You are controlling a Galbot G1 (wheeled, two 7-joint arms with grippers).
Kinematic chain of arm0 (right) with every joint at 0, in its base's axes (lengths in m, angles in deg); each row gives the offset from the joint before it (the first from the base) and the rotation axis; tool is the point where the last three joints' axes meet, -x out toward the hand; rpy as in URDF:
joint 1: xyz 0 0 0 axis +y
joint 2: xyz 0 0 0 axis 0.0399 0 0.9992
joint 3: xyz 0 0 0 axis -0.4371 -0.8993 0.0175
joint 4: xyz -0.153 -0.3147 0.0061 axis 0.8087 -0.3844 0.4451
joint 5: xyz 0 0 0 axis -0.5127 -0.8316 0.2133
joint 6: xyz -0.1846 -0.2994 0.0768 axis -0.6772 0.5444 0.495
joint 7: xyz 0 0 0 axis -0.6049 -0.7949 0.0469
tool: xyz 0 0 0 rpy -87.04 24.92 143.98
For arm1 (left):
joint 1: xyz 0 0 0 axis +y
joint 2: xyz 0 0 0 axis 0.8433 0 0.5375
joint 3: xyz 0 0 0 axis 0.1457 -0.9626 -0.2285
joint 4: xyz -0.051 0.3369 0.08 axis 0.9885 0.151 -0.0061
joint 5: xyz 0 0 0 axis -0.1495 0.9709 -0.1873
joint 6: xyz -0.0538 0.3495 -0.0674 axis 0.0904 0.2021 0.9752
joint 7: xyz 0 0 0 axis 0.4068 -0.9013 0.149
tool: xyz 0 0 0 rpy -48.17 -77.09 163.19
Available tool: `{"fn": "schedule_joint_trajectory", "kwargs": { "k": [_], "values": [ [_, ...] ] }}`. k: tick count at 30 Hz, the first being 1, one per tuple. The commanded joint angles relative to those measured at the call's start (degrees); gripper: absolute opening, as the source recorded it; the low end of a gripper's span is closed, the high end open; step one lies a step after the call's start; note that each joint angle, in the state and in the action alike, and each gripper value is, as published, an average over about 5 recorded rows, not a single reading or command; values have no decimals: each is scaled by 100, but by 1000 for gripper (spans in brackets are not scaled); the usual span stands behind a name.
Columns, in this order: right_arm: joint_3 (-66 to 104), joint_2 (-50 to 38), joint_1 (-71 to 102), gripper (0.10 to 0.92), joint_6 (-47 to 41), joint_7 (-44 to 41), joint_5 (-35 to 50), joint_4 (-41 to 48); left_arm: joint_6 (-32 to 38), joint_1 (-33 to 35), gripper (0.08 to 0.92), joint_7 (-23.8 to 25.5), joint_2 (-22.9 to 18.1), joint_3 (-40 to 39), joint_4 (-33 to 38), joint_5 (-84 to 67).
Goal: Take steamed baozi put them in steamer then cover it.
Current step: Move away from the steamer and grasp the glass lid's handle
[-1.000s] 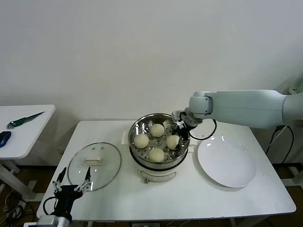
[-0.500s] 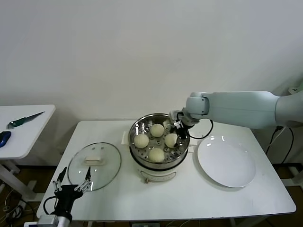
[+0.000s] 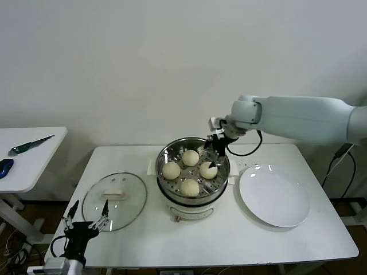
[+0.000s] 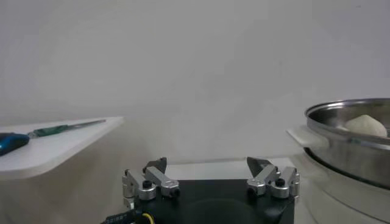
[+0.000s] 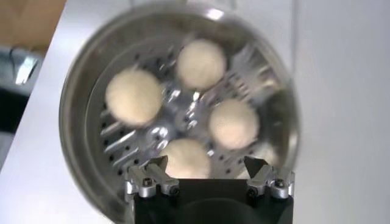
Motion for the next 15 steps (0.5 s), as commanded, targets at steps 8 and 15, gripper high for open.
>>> {"fn": "schedule_joint_trajectory", "kwargs": {
  "k": [8, 15],
  "values": [
    [5298, -2684, 3228, 823, -284, 4203, 514, -924, -72, -113, 823, -62, 77, -4, -68, -21],
    [8374, -3875, 7095, 823, 1017, 4266, -220, -1626, -170, -363, 823, -192, 189, -53, -193, 81]
  ]
}}
